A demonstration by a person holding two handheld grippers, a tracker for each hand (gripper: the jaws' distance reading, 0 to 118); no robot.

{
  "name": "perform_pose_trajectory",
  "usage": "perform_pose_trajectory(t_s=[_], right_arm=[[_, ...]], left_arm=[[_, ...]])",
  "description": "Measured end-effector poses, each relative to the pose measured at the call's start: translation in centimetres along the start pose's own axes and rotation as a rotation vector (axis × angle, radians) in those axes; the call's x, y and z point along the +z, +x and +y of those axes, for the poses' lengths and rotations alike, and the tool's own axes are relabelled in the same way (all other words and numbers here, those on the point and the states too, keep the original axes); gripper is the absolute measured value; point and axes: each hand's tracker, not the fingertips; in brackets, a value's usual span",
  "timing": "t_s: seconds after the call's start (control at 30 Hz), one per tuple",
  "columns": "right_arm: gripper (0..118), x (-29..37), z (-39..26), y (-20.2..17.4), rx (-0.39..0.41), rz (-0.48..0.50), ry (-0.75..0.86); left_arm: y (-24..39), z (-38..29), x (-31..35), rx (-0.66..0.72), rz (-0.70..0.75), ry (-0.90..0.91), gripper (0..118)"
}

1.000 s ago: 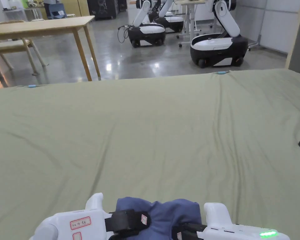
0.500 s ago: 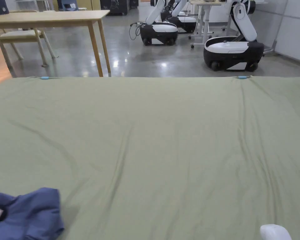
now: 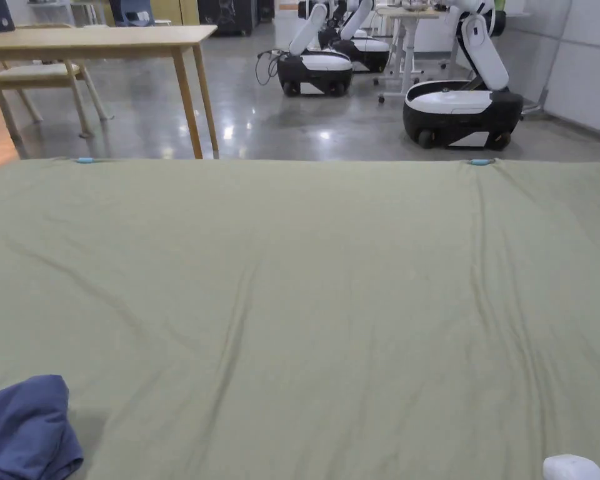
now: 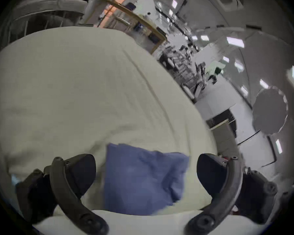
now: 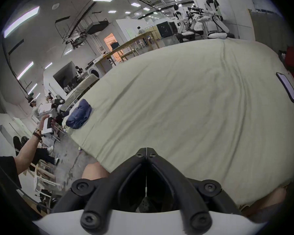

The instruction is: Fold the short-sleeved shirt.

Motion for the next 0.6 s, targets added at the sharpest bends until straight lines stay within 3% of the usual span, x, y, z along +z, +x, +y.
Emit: perform_pose_trajectory(t_s=[0.03,0.07,0.13,0.2,0.27,0.37,0.47,0.53,0.6], right_arm=[[1,0.7,0.0,0.2,-0.004,0.002,0.018],[1,1.3,0.0,0.3,-0.007,0.005,0.035],[1,2.3,0.0,0.5,-0.007,0.011,0.057],[1,3.5,0.1,0.7,0.005,0.001,0.083],[1,5.0,0.7,0.6,0.042,-0.035,0.130],[1,8.2,4.3,-1.0,0.209,-0.137,0.261],[1,12.4,10.6,-3.1,0.362,-0.250,0.459],[1,14.4,15.1,-3.6,0.412,-0.292,0.601],[1,15.3,19.7,-3.1,0.377,-0.312,0.669]], left_arm=[[1.7,-1.1,1.0,-0.014,-0.022,-0.016,52],[4.0,-2.4,2.0,-0.131,-0.028,0.045,0],[6.2,-3.6,2.5,-0.317,0.059,0.116,0],[10.3,-6.3,2.3,-0.411,0.144,0.209,0],[15.9,-10.1,1.5,-0.466,0.050,0.264,0],[25.1,-14.0,0.2,-0.609,0.024,0.452,0],[34.4,-15.1,-2.2,-0.848,0.003,0.564,0],[39.4,-14.8,-4.5,-0.859,-0.106,0.558,0],[42.7,-13.9,-7.7,-0.827,-0.047,0.552,0]])
